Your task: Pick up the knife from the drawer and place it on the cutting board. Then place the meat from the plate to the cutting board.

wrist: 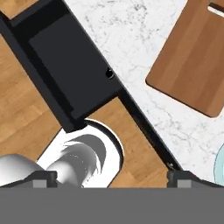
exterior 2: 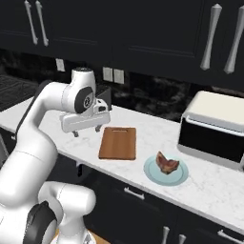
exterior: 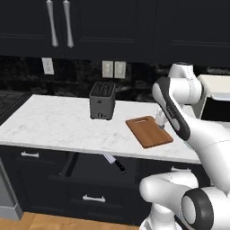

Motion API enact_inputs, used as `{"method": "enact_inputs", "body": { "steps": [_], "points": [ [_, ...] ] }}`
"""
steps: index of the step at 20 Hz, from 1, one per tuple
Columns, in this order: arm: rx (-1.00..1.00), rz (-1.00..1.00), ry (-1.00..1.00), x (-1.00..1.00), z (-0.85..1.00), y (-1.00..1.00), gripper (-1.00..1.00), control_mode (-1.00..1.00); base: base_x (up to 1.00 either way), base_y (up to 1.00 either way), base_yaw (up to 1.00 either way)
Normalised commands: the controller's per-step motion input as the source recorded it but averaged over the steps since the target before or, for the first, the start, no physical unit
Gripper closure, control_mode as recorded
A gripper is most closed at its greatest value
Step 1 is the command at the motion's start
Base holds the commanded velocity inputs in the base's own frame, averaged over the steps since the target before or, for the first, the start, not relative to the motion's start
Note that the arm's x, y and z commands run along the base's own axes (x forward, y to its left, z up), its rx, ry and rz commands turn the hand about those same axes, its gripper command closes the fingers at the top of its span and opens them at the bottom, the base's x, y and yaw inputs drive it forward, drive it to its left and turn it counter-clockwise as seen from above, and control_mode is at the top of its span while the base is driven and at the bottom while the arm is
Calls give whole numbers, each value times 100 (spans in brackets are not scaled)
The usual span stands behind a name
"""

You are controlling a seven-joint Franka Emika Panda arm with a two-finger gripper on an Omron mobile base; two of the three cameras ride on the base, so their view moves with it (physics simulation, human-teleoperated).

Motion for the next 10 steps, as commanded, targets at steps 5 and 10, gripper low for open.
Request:
{"method": "enact_inputs", "body": {
  "steps": [5,10],
  "points": [
    [0,0,0,0,0,0,-100,100,0,-68,49],
    [0,0,0,0,0,0,-100,100,34,-12,27]
  ]
}}
